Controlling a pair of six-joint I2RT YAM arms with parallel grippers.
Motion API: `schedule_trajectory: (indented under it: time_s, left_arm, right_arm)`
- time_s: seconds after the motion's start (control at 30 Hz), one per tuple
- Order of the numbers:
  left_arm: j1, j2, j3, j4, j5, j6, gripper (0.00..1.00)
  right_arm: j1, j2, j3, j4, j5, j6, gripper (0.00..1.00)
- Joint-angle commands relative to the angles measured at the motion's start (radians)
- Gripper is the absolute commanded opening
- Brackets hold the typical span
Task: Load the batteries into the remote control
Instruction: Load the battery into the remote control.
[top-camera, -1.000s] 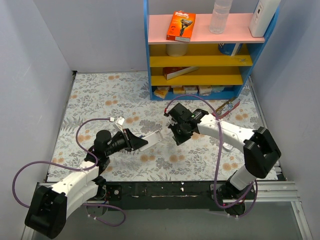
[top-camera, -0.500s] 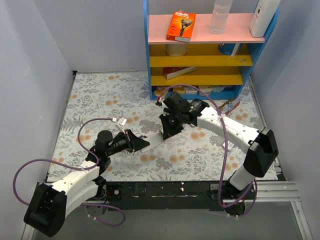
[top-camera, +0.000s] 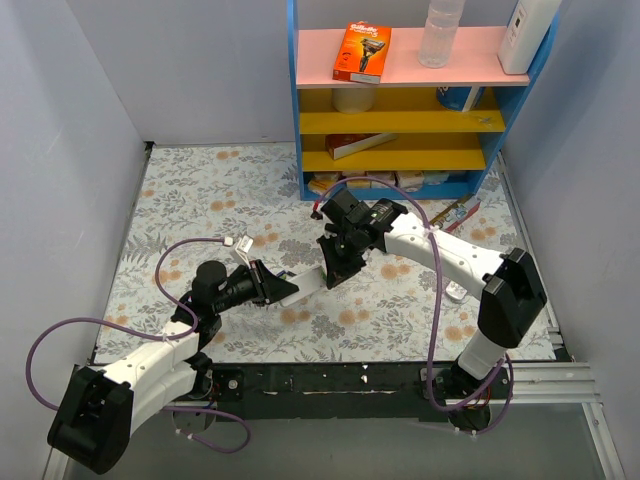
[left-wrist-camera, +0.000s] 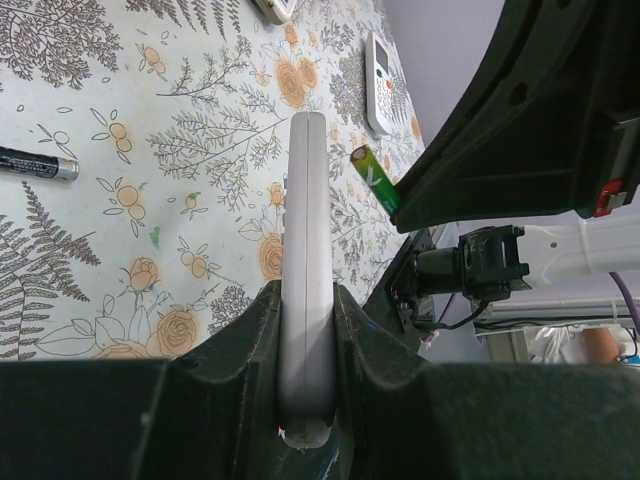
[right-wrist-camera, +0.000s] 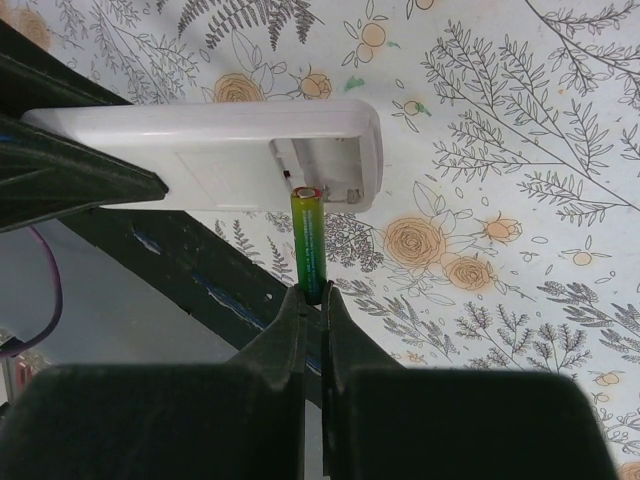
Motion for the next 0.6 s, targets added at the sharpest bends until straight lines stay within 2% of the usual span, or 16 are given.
schedule_trajectory:
  time_s: [0.0,0.57]
  left_arm:
    - [-0.004,-0.019,0.034,0.032,0.016,-0.002,0.00]
    - [-0.006,-0.017,0.026,0.082,0.059,-0.014,0.00]
  right_arm:
    - [0.004,0.028,0.031,-0.006,-0.024,0.011,0.01]
    - [0.004,0.046,0.037,0.045,0.100,0.066,0.01]
